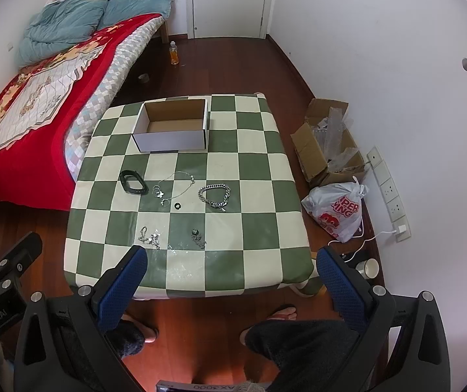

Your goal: Organize jewelry

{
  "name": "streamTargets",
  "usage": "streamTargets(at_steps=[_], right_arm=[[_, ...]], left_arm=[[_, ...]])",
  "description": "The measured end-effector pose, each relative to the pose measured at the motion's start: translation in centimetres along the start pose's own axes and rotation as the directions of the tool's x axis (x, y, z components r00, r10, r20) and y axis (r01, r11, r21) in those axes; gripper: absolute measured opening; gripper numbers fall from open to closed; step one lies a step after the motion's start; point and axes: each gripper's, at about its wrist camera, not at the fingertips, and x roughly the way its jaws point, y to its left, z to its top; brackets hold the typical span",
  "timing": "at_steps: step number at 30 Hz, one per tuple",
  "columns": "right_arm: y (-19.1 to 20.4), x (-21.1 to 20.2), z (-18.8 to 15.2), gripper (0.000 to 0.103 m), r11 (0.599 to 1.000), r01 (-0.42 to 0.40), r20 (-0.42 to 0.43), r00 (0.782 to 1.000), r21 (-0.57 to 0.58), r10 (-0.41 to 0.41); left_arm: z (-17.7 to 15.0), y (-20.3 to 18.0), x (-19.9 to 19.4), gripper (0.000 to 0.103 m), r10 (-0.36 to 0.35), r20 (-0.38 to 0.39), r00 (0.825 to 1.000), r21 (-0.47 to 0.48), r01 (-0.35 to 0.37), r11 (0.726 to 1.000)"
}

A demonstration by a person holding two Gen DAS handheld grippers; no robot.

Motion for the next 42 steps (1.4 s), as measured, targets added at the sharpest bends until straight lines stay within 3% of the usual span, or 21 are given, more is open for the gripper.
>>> streamTargets(at_steps=[38, 42], right_arm=[[0.3, -0.5, 0.2, 0.103, 1.000, -0.005, 0.014, 1.000, -0.006, 0.005], [0.4, -0.2, 0.3, 0.103, 1.000, -0.013, 0.009, 1.000, -0.004, 0.013]], left_arm=[[0.0, 0.6, -0.8, 0.103, -0.003, 0.017, 1.000, -0.004, 0.003, 1.000], [0.3, 0.6, 0.9, 0.103, 0.017, -0.006, 1.000, -0.008, -0.017, 1.000]])
